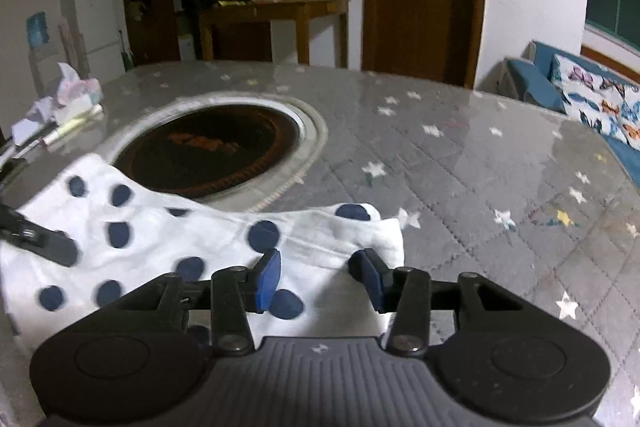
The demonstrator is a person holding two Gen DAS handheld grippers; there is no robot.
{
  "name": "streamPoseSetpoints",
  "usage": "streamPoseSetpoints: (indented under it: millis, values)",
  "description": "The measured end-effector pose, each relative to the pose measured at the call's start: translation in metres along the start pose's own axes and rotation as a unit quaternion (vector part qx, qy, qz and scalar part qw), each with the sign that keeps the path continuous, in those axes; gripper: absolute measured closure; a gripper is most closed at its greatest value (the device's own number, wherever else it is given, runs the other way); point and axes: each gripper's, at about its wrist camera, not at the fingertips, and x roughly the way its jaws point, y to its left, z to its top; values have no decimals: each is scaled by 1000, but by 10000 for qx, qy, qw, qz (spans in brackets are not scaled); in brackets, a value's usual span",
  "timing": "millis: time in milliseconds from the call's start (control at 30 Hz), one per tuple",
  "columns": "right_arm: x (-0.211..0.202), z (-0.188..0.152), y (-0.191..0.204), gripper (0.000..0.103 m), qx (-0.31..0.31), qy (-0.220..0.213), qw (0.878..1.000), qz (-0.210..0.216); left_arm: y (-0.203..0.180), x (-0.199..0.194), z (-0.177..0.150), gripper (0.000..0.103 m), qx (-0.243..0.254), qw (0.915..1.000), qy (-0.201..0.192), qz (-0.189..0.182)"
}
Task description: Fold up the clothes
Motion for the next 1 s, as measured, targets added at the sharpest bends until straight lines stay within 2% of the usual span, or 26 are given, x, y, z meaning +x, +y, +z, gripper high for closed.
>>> streamPoseSetpoints:
  millis: [67,133,267,433,567,633,700,833,1000]
  values:
    - [-4,0,-3,58,140,-79,9999,28,0,0,0,67,25,10000,13,8]
    - [-12,-1,-5,49,195,-133,9997,-8,0,0,1,66,48,10000,23,12]
    - [-24,-9,-9,48,264,-100,9996,-98,-1,0,2,67,106,9999,24,36]
    - [-24,-25,-19,49,734,27,9972,106,-6,0,1,67,202,9997,15,105]
    - [-23,-31,-16,56,961,-55,9950,253,-14,2,3,67,418,9988,16,251]
    - [-22,-31,-14,75,1012,-95,9944,274,-20,3,4,68,546,9980,12,326]
    - [-23,-33,-11,87,1060,-154,9938,295,-25,3,6,68,635,9974,-13,353]
    - [-31,-32,-7,92,1046,-309,9938,206,-42,5,14,69,899,9952,-95,367]
    - [-48,-20,-18,92,1024,-567,9931,-55,-65,20,27,69,1216,9920,-104,319]
